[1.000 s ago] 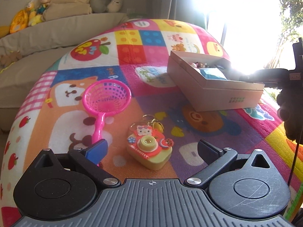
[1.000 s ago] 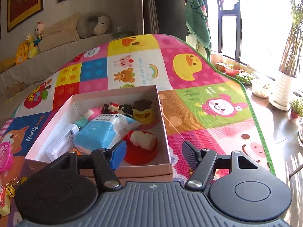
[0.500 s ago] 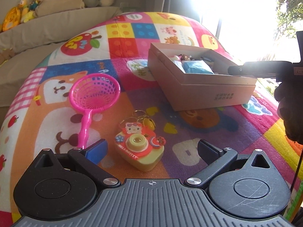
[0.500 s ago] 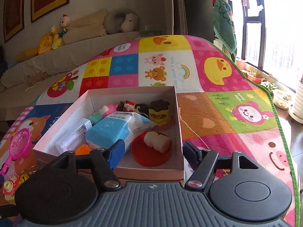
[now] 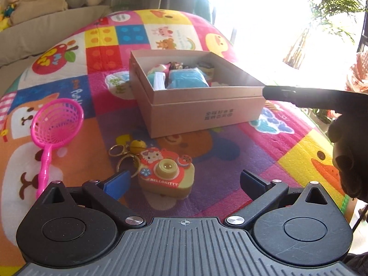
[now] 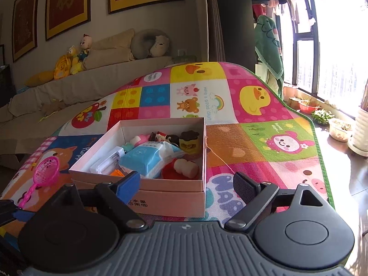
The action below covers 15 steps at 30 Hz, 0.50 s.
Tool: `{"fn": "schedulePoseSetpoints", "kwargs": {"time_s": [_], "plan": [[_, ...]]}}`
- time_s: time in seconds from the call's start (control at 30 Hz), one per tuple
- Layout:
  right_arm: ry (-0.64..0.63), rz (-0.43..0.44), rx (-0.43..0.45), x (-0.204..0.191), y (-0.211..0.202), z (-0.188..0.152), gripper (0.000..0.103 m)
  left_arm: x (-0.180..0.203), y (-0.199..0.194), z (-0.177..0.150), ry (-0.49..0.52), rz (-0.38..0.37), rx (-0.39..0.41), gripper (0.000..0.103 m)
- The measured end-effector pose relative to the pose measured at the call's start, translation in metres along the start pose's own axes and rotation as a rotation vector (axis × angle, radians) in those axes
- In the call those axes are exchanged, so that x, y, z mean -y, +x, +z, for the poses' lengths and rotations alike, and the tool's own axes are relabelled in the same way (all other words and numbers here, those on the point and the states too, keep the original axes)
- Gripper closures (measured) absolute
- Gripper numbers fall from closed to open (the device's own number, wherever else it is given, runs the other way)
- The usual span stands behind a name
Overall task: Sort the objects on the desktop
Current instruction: 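Move both tools back toward the pink net and Hello Kitty toy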
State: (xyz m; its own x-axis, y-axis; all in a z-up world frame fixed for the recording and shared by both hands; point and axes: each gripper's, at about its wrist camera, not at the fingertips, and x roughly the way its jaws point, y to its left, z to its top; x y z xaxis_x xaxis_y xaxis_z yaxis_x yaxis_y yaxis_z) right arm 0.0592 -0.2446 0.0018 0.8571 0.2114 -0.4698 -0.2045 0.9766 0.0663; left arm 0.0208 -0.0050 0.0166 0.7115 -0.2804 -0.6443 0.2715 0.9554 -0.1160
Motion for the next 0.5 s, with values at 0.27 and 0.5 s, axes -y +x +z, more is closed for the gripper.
{"fn": "schedulePoseSetpoints", "kwargs": {"time_s": [0.27, 0.5], "plan": [[-0.127, 0.153, -0.130, -0.048, 0.008, -0.032, 0.003, -0.044, -0.022, 0.005, -0.075, 0.244, 0.078, 0.000], [-0.246, 0.363, -0.205, -0.114, 0.020, -0.042, 0.007, -0.096, -0.036, 0.001, -0.244, 0.368, 0.077, 0.000]]}}
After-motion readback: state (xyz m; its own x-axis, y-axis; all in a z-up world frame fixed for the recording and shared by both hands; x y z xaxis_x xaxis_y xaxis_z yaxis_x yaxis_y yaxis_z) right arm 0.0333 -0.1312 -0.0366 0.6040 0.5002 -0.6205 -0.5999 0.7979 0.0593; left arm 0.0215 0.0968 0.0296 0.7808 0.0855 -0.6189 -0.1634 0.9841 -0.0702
